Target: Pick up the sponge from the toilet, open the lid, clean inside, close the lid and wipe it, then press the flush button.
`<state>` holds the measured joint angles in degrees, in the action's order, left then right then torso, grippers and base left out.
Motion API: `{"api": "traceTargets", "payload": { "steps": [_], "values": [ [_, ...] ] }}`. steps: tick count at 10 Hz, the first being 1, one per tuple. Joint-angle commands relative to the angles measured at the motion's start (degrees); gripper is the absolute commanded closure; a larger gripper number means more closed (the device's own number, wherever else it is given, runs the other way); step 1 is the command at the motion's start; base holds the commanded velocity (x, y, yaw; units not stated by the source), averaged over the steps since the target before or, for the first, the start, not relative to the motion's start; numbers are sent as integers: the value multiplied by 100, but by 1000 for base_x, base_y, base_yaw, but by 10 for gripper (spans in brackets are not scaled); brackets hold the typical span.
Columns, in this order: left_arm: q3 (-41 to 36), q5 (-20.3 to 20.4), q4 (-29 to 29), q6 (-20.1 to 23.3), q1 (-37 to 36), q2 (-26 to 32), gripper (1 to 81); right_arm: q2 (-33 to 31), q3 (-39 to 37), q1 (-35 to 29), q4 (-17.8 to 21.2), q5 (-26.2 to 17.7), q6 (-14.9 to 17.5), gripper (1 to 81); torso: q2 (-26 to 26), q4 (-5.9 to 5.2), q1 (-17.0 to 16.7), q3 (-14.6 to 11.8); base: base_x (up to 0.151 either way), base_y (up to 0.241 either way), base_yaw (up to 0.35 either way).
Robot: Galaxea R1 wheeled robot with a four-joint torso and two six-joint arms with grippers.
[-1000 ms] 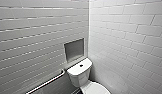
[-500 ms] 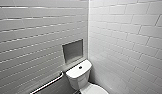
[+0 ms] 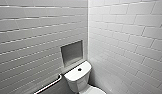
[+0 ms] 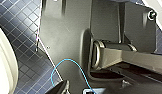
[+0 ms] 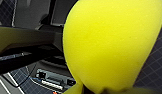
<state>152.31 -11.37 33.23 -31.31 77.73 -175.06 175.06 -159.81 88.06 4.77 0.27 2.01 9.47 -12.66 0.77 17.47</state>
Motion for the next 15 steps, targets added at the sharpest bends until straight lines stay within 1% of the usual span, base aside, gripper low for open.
{"api": "traceTargets", "payload": {
  "steps": [1,6,7,8,9,10,11,13,14,15],
  "values": [
    [-26,-295,-36,19,-279,14,10,-3,-6,-144,-37,-387,-25,811,0,0,0,0,85,0,0],
    [-131,-260,-71,-15,-245,40,10,-47,56,-135,-12,-466,-25,811,-2,0,5,0,0,0,0],
    [-149,-260,-308,-51,-236,49,10,-47,56,-144,-28,-466,-25,811,-2,0,2,0,0,0,0],
    [-157,-313,-809,-51,-175,120,10,-56,47,-161,-28,-466,-25,811,-2,0,2,0,0,0,0],
    [-236,-348,-1047,-17,-139,233,10,-56,30,-162,-28,-466,-34,811,-2,0,2,0,0,0,0],
    [-410,-337,-1038,105,-156,408,10,-65,47,-170,-28,-466,-34,811,-2,0,2,0,0,0,0],
    [-743,-487,-1244,773,-201,635,10,-48,56,-179,-28,-466,-34,811,-2,0,2,0,0,0,0],
    [-1105,-367,-2972,2632,-218,945,10,-47,100,-171,-11,-475,-34,811,-2,0,2,0,0,0,0],
    [-1142,-366,-3435,2841,-288,963,10,-56,117,-170,-11,-475,-43,811,-2,0,2,0,0,0,0],
    [-1090,-331,-3578,2841,-297,1015,10,-65,117,-170,-2,-475,-43,811,-2,0,2,0,0,0,0]
  ]
}}
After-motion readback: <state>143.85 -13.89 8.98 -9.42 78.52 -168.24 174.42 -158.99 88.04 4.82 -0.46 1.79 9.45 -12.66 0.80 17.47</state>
